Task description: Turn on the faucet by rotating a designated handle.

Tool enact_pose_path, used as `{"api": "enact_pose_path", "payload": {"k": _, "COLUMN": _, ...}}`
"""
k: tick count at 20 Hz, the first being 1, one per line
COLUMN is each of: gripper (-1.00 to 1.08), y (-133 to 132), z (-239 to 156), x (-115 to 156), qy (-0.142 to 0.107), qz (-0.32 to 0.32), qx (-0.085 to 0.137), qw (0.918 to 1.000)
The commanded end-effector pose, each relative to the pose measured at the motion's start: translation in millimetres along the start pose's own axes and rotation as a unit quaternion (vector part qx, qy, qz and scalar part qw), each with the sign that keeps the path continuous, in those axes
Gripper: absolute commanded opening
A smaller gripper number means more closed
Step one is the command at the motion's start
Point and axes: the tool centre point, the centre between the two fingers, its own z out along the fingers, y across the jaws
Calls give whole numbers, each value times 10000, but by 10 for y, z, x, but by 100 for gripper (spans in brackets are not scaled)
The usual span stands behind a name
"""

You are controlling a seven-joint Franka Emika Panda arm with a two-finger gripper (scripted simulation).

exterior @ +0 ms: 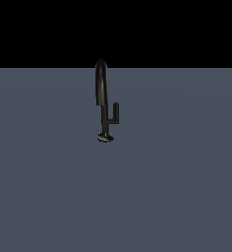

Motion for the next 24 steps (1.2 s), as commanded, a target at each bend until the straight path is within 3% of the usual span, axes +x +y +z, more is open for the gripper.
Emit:
{"api": "enact_pose_path", "payload": {"k": 1, "gripper": -100, "y": 0, "z": 0, "x": 0, "qy": 0, "qz": 0, "qx": 0, "qw": 10000}}
{"api": "enact_pose_path", "payload": {"k": 12, "gripper": -100, "y": -38, "z": 24, "x": 165, "qy": -194, "qz": 185, "qx": 175, "qw": 9995}}
{"api": "enact_pose_path", "payload": {"k": 24, "gripper": -100, "y": -129, "z": 144, "x": 731, "qy": -858, "qz": 816, "qx": 772, "qw": 9900}}
